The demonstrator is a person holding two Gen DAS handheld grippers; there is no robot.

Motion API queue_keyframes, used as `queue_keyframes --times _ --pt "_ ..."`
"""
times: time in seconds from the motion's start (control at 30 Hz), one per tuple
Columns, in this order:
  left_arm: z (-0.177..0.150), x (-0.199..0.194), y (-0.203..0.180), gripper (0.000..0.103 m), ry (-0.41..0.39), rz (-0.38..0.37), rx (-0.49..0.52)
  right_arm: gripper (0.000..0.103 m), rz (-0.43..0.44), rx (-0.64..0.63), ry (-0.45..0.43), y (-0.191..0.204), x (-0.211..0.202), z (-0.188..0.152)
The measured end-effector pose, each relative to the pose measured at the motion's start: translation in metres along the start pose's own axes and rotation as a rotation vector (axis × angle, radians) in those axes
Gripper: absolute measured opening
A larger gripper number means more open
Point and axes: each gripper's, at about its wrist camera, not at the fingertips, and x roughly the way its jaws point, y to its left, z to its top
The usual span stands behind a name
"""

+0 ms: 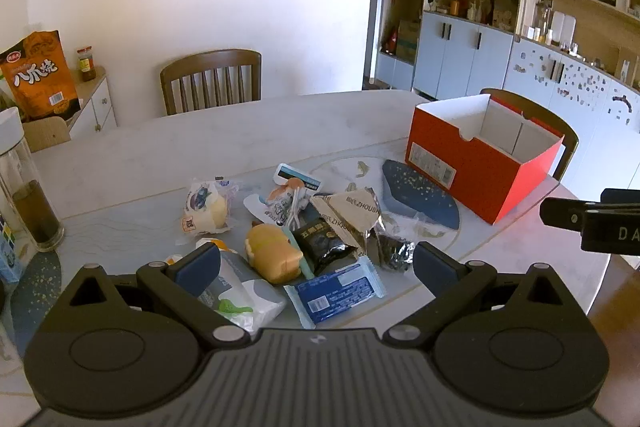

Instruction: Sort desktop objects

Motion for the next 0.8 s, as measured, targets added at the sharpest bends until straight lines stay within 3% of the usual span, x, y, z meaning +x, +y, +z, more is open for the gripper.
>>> queue_keyframes --times 0.8 --pt "0.0006 -0.0053 -0.0017 0.103 -0.019 0.004 -0.005 0.094 0.016 -0.028 -0.01 0.0037 -0.0034 0.0009"
